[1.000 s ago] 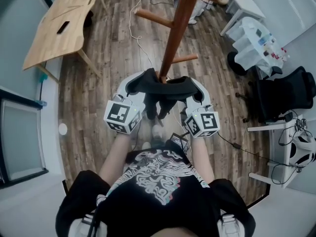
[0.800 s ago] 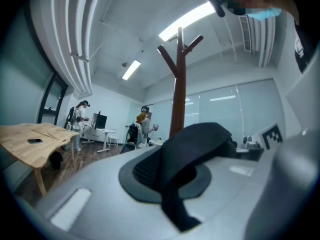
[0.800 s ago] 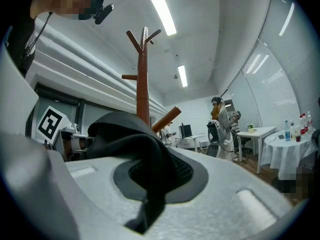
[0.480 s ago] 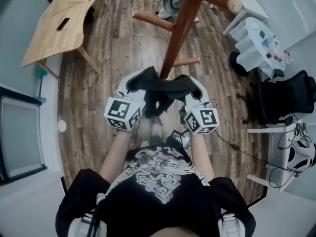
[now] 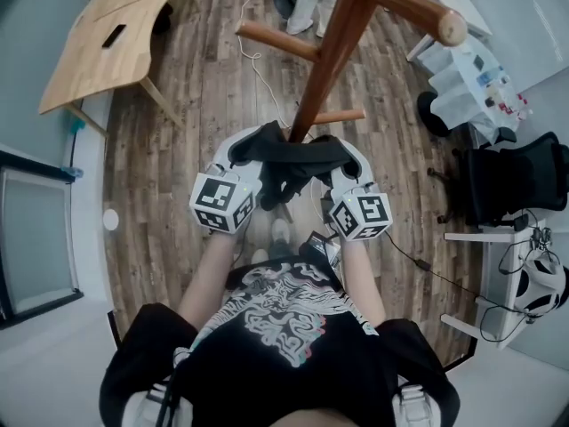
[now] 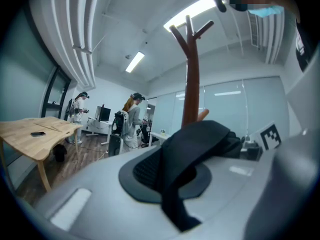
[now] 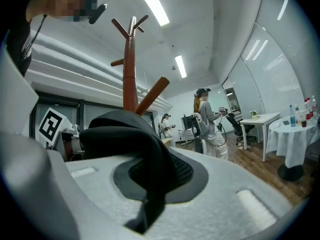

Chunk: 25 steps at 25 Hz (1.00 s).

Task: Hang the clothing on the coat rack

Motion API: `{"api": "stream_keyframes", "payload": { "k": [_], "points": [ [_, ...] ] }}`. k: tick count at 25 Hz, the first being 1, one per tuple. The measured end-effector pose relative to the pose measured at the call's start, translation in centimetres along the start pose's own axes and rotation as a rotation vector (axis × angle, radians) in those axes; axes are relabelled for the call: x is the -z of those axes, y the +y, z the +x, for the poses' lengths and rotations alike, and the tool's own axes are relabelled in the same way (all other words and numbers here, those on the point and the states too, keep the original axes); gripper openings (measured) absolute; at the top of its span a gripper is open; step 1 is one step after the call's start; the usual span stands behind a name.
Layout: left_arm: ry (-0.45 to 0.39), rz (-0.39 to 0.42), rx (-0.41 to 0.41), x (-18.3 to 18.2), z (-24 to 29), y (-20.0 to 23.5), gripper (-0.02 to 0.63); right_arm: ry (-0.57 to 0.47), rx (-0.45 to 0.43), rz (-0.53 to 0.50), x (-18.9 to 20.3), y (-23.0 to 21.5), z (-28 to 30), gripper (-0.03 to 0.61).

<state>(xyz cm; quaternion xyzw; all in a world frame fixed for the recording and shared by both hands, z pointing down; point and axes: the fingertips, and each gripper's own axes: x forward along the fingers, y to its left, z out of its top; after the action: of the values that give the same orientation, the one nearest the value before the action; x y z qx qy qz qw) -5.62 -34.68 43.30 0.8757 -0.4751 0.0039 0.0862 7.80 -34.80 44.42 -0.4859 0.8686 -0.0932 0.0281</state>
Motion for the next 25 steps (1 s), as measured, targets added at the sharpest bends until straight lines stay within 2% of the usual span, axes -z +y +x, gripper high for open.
{"api": "stream_keyframes", "payload": {
  "k": [15, 25],
  "points": [
    [0.089, -0.040, 0.020, 4.3, 1.8, 0.7, 0.003, 0.084, -0.047, 0.028, 4.6, -0.1, 1.8, 0.018],
    [0.120, -0.078, 0.035, 6.4, 2.2, 0.9, 0.003, 0.109, -0.081, 0.041, 6.6, 0.4, 2.3, 0.018]
  ]
}}
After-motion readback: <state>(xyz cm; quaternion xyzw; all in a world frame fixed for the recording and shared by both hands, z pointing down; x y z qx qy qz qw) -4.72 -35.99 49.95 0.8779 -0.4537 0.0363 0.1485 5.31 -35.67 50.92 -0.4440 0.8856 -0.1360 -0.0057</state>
